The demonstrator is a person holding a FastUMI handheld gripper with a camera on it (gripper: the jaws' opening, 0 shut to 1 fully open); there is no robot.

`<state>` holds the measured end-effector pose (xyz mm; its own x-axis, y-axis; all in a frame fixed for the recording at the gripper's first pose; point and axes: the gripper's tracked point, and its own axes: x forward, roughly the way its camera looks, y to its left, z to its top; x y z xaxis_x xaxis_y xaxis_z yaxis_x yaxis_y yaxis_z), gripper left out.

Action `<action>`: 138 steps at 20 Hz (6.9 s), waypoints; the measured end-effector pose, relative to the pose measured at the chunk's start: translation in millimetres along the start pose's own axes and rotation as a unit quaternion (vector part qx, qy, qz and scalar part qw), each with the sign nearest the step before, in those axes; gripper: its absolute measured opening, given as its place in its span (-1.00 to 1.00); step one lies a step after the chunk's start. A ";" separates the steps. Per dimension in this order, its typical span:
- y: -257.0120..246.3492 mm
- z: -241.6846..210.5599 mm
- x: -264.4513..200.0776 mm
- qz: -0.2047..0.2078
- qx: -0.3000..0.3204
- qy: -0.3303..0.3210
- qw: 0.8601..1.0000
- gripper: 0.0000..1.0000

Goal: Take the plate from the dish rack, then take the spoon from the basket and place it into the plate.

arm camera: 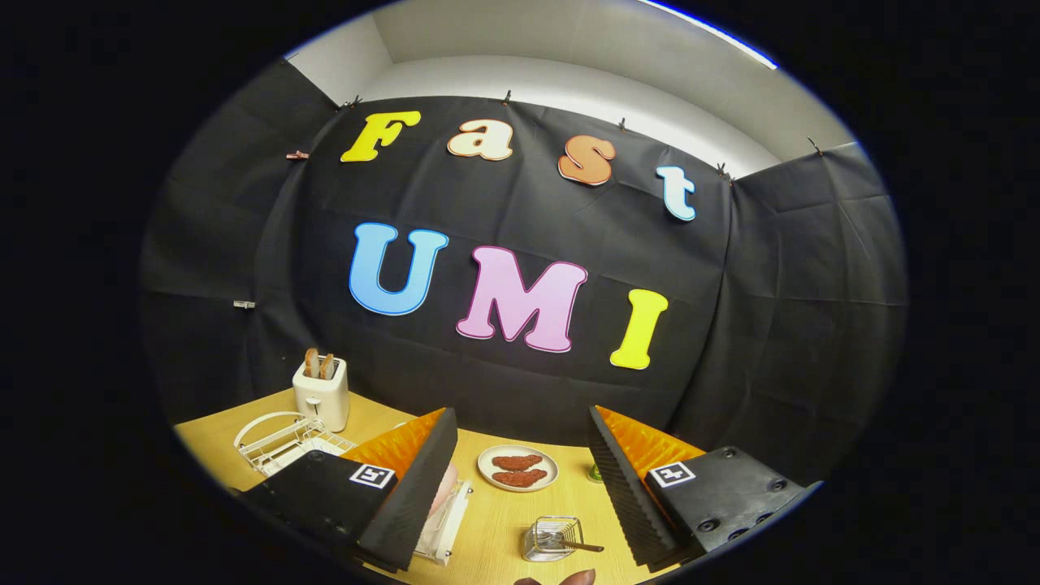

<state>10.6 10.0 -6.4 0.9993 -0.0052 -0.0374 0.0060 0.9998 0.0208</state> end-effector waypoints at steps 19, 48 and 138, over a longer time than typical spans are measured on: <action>105.7 -187.0 72.1 0.070 0.066 0.383 0.919 0.94; 77.4 -173.4 109.5 -0.012 0.002 0.397 0.918 -0.50; -139.0 -239.3 -13.1 0.090 0.078 0.311 0.943 0.95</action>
<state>-12.2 -123.9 -247.9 0.7702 0.2255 -0.5966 -0.1070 0.9679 0.2276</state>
